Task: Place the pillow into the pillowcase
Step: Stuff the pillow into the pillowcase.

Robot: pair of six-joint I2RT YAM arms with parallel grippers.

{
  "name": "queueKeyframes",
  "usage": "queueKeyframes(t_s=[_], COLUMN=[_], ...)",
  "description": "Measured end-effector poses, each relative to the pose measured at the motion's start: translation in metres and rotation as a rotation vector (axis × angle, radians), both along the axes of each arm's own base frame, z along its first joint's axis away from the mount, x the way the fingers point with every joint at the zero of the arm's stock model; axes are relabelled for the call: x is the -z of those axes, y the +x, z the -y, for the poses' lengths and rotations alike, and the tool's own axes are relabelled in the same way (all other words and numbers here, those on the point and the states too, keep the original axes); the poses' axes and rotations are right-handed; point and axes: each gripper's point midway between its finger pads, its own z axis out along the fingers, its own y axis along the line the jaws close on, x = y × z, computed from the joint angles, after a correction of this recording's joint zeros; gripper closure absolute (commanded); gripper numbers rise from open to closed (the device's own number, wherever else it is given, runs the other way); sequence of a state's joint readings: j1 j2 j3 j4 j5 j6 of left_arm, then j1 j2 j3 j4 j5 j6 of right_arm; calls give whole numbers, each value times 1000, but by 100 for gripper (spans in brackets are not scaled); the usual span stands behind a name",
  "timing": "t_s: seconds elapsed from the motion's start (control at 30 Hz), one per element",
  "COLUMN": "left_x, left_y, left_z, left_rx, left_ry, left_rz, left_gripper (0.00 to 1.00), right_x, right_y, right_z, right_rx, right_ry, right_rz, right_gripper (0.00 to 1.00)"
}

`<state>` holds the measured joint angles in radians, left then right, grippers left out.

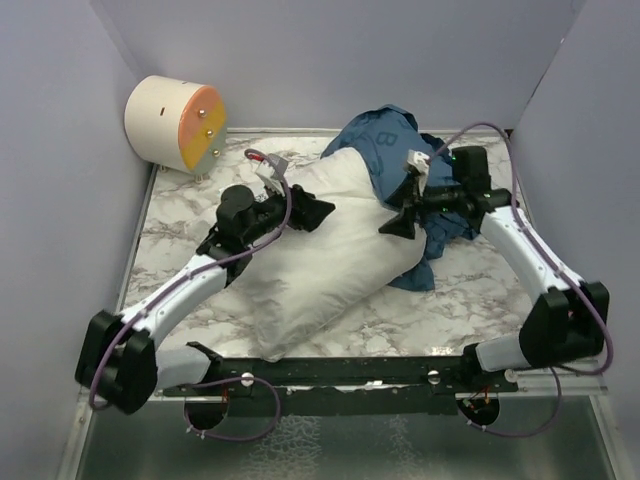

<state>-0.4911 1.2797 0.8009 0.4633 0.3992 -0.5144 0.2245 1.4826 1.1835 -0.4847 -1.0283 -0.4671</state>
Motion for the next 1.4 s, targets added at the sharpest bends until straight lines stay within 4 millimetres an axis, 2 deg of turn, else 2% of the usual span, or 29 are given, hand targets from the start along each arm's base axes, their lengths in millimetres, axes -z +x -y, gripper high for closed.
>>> queueKeyframes(t_s=[0.07,0.13,0.23,0.27,0.33,0.4,0.5,0.57,0.73,0.8,0.93,0.97,1.0,1.03,1.1,1.13,1.17,1.27,1.33,1.4], left_x=[-18,-35,-45,-45,-37,-25,0,21,83,96,103,102,102,101,100,99,98,90,88,88], left_y=[-21,-47,-100,-124,-160,-192,-212,-210,-173,-158,-124,-114,-105,-94,-76,-65,-57,-34,-27,-26], left_z=[-6,-5,21,33,51,66,79,86,87,86,86,86,85,85,85,85,84,82,84,88], left_rx=[10,30,136,186,253,309,336,334,307,299,242,218,193,163,117,91,69,24,31,57], left_ry=[-5,-11,3,16,72,149,314,453,859,987,1134,1164,1188,1206,1223,1220,1212,1141,1080,1023], left_rz=[33,80,139,166,228,323,494,595,780,833,870,870,865,853,823,796,773,690,646,611], left_gripper=[29,29,29,29,28,24,22,21,16,16,16,20,28,41,84,95,99,100,100,100], right_x=[-26,-47,-68,-72,-72,-66,-54,-48,-44,-45,-42,-41,-40,-38,-34,-33,-31,-26,-21,-15], right_y=[-25,-42,-70,-75,-75,-63,-48,-46,-51,-51,-47,-46,-44,-42,-39,-37,-35,-31,-26,-20], right_z=[9,18,29,35,47,70,98,104,106,107,111,111,113,114,117,118,119,123,127,131], right_rx=[-43,-57,-83,-74,-26,84,216,254,290,301,326,331,339,346,361,368,376,400,427,457], right_ry=[50,84,153,170,181,181,170,164,141,132,115,112,106,99,85,77,70,53,41,31], right_rz=[65,131,180,184,177,151,111,94,125,138,148,146,145,144,145,146,146,138,119,93], right_gripper=[14,14,15,16,17,18,19,19,20,20,21,21,21,22,23,25,27,42,51,54])
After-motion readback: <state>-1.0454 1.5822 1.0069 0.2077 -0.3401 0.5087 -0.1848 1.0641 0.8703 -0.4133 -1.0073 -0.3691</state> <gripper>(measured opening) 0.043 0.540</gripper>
